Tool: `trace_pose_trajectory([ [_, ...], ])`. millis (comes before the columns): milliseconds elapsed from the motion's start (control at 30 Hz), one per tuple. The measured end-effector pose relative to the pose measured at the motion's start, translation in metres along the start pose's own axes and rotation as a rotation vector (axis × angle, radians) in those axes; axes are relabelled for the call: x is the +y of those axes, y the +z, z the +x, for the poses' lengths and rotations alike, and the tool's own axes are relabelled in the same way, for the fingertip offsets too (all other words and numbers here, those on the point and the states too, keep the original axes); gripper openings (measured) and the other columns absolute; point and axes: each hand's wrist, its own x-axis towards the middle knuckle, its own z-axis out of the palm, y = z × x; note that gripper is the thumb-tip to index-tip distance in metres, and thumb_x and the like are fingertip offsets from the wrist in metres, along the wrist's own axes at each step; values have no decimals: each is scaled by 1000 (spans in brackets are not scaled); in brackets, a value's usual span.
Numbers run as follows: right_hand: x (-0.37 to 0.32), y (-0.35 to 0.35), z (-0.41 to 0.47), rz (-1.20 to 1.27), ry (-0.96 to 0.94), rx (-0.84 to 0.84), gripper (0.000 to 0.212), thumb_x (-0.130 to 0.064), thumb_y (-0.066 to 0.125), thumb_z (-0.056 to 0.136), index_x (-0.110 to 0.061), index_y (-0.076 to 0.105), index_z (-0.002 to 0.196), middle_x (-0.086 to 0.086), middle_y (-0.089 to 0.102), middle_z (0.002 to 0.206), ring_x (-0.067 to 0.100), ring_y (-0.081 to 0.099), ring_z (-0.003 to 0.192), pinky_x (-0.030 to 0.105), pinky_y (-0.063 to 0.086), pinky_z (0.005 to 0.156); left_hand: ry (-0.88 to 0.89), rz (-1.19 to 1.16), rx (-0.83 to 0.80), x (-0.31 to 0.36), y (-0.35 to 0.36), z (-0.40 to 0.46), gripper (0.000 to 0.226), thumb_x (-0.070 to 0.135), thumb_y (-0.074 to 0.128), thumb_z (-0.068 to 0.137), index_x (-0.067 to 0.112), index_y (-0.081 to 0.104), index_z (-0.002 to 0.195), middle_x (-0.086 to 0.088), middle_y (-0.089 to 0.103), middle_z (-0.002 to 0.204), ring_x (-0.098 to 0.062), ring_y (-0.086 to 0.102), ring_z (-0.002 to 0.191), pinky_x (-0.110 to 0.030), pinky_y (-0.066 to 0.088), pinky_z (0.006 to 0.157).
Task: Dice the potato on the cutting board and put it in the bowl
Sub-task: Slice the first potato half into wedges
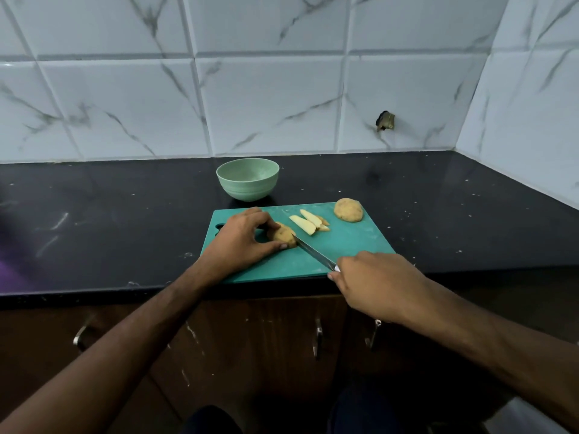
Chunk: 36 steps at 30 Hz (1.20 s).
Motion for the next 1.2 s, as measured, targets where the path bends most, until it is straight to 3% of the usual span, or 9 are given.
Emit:
trace_pose_trajectory([
  [67,1,-5,9,-26,1,11,37,-46,30,109,-22,54,96,-4,53,79,12,55,72,33,41,62,-5,18,-1,1,0,-1,36,43,83,78,18,72,102,13,62,98,1,60,91,-11,48,81],
  [133,9,-13,19,-15,44,-28,39,-47,29,109,-21,56,100,-3,55,83,14,59,78,36,44,69,-2,31,4,1,2,-1,35,43,82,78,19,71,102,13,62,98,-1,60,92,-16,50,83],
  [233,22,-23,25,93,113,-106,43,-50,29,108,-21,58,98,-2,63,81,15,68,67,40,51,81,7,44,4,1,3,-1,37,44,82,79,19,69,103,11,61,99,-4,60,93,-25,54,85],
  [400,20,-29,26,87,122,3,43,-52,27,107,-24,57,94,0,66,75,10,61,41,31,46,58,6,42,18,-3,4,1,36,45,83,78,20,68,99,11,59,97,-4,60,91,-27,54,83],
  [600,-3,-33,34,10,62,42,46,-53,30,106,-20,62,102,-3,60,74,10,60,46,31,54,58,40,51,20,-1,4,0,31,44,81,80,26,62,95,14,56,96,-3,57,88,-17,45,75],
  [700,-10,-33,36,-44,41,32,47,-52,30,107,-18,62,105,-3,58,79,11,61,58,31,47,55,46,45,9,-1,3,-1,30,46,80,81,32,59,97,14,56,100,-3,57,91,-17,48,77],
  [900,-15,-39,36,-78,22,-4,40,-50,29,108,-20,53,99,-4,51,78,8,49,66,33,39,59,34,69,16,-2,3,-1,39,49,79,81,21,69,105,12,61,104,-3,59,94,-18,49,79],
  [1067,-23,-46,42,-73,4,-56,40,-42,33,109,-20,43,77,-2,52,74,10,52,61,35,48,65,16,64,21,-2,1,-1,38,49,80,79,21,71,104,14,60,99,-3,58,91,-8,41,74],
  [1200,-24,-43,61,10,4,-78,38,-37,37,109,-15,50,80,4,61,79,13,62,46,33,52,56,42,63,35,-3,3,-1,39,48,80,78,19,72,103,11,64,98,-4,61,90,-12,47,76],
])
